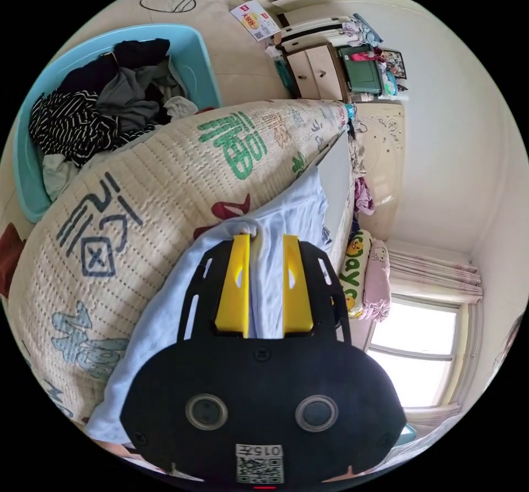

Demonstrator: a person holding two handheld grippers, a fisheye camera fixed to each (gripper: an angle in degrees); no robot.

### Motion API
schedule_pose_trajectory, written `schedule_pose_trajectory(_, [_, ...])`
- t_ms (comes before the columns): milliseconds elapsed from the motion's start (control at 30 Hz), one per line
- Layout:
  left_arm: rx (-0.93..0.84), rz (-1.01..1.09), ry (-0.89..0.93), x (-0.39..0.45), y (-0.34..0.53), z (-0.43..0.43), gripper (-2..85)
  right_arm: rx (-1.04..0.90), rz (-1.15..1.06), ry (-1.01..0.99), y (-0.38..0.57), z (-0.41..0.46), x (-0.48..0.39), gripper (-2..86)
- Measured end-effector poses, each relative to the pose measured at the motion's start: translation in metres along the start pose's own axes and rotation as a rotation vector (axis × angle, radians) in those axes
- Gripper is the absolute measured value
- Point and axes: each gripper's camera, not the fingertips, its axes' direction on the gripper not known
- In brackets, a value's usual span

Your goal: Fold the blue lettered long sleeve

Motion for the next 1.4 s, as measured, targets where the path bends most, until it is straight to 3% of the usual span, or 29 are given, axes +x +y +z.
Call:
schedule_pose_trajectory(233, [-0.030, 0.162, -0.099, 0.023, -0.021, -0.012, 0.8, -0.081, -0.032, 0.190, -0.033, 0.060, -0.009, 1.2])
schedule_pose_trajectory(367, [-0.078, 0.159, -0.103, 0.031, -0.034, -0.010, 0.6, -0.289, 0.025, 0.317, -0.058, 0.127, 0.005, 1.7])
schedule_pose_trajectory(500, [-0.089, 0.307, -0.197, 0.085, -0.044, -0.028, 0.5, -0.391, -0.003, 0.493, -0.072, 0.146, 0.002, 0.7])
schedule_pose_trajectory(633, [-0.045, 0.540, -0.257, 0.156, -0.066, -0.041, 2.0, -0.291, -0.107, 0.487, -0.122, 0.118, -0.023, 2.5])
schedule_pose_trajectory(767, [-0.202, 0.752, -0.254, 0.239, -0.113, 0.020, 6.6, -0.049, -0.283, 0.490, -0.220, 0.100, -0.083, 7.9])
schedule_pose_trajectory(867, [-0.267, 0.828, -0.331, 0.288, -0.141, 0.082, 9.9, 0.014, -0.399, 0.430, -0.298, 0.118, -0.129, 9.9])
schedule_pose_trajectory(1133, [-0.401, 0.919, -0.539, 0.368, -0.172, 0.208, 11.2, -0.034, -0.418, 0.415, -0.438, 0.198, -0.187, 11.2])
schedule_pose_trajectory(1200, [-0.438, 0.935, -0.648, 0.374, -0.176, 0.232, 10.8, -0.074, -0.408, 0.431, -0.450, 0.215, -0.189, 11.1])
schedule_pose_trajectory(1400, [-0.433, 1.035, -0.739, 0.383, -0.171, 0.244, 4.9, -0.132, -0.453, 0.511, -0.452, 0.246, -0.190, 8.4])
